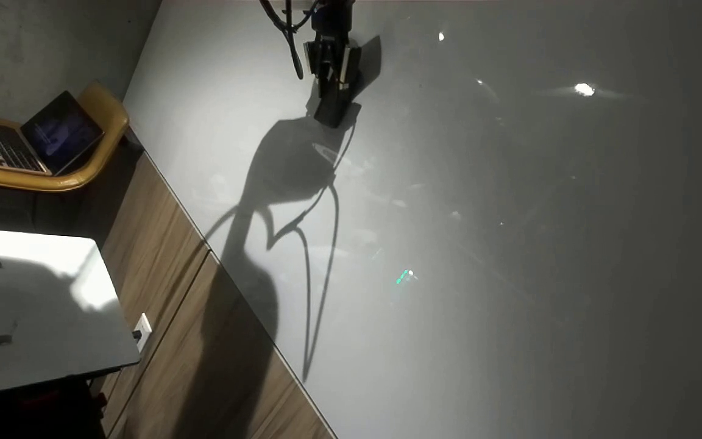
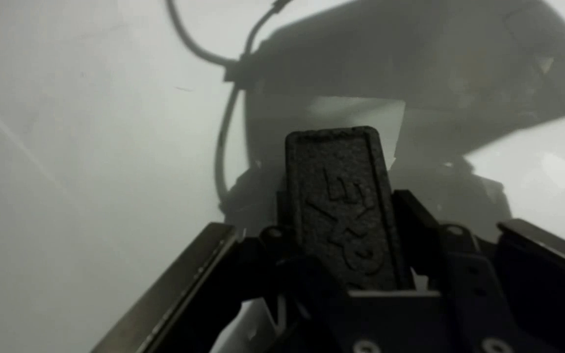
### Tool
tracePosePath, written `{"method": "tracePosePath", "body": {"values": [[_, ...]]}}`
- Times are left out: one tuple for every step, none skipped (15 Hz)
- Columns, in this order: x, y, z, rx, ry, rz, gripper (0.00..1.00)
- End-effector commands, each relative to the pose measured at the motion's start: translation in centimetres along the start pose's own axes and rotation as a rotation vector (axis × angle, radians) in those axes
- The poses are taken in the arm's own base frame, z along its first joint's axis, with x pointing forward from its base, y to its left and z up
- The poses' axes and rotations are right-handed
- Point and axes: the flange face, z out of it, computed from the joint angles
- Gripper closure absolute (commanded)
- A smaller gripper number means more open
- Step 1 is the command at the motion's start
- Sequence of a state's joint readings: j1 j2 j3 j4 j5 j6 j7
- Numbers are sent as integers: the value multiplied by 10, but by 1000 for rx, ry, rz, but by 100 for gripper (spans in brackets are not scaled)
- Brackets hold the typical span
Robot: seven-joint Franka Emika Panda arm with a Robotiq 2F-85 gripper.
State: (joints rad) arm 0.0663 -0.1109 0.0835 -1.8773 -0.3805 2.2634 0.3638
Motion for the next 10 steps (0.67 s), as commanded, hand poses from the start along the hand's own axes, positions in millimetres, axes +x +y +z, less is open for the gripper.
{"method": "tracePosePath", "body": {"values": [[-36, 8, 18, 7, -33, -25, 72], [-54, 7, 29, 2, -63, -38, 72], [-75, 6, 43, -6, -105, -52, 72], [-92, 6, 54, -10, -149, -61, 72], [-112, 8, 66, -17, -190, -73, 72], [-133, 10, 77, -27, -230, -87, 72], [-150, 12, 86, -37, -266, -98, 72], [-167, 17, 94, -51, -304, -111, 72], [-182, 22, 101, -62, -338, -123, 72], [-197, 27, 109, -78, -372, -134, 72]]}}
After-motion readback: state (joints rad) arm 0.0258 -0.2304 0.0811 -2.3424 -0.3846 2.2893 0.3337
